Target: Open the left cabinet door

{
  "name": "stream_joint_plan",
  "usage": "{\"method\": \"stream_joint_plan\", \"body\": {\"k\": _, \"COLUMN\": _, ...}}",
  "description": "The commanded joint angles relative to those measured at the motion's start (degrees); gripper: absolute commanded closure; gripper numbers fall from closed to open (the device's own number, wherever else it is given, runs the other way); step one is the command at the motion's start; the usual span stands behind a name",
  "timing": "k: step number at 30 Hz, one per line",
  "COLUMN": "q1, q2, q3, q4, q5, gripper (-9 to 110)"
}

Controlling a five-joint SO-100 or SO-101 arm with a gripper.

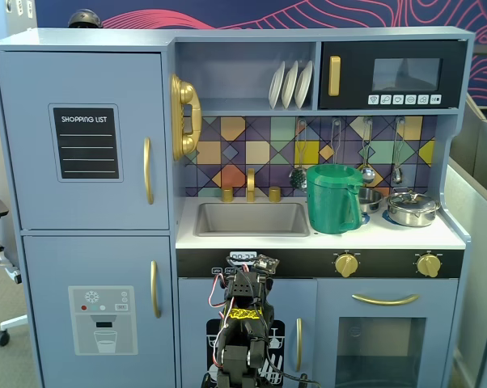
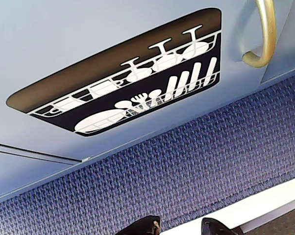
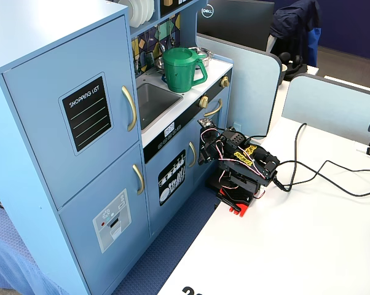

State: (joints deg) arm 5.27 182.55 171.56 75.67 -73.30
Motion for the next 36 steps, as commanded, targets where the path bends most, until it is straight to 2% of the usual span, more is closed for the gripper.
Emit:
{"method": "stream_joint_plan", "body": {"k": 1, "q1": 0.35, "q2": -0.44, "q3": 0.09, "q4": 10.99, "q5": -6.33, "gripper": 101}}
{"method": "stream_joint_plan", "body": {"k": 6, "q1": 0.35, "q2": -0.44, "q3": 0.09, "q4": 10.99, "q5": -5.98, "gripper": 97}}
{"method": "stream_joint_plan", "body": {"k": 10, "q1": 0.35, "q2": -0.44, "q3": 0.09, "q4": 10.99, "q5": -5.98, "gripper": 101}}
{"method": "stream_joint_plan", "body": {"k": 14, "q1": 0.35, "q2": -0.44, "q3": 0.09, "q4": 10.99, "q5": -6.06, "gripper": 101}}
{"method": "stream_joint_plan", "body": {"k": 16, "q1": 0.35, "q2": -0.44, "q3": 0.09, "q4": 10.55, "q5": -5.27, "gripper": 95}}
{"method": "stream_joint_plan", "body": {"k": 23, "q1": 0.35, "q2": -0.53, "q3": -0.09, "q4": 1.49, "q5": -5.27, "gripper": 91}}
{"method": "stream_joint_plan", "body": {"k": 36, "q1": 1.32, "q2": -0.53, "q3": -4.92, "q4": -10.81, "q5": -6.68, "gripper": 92}}
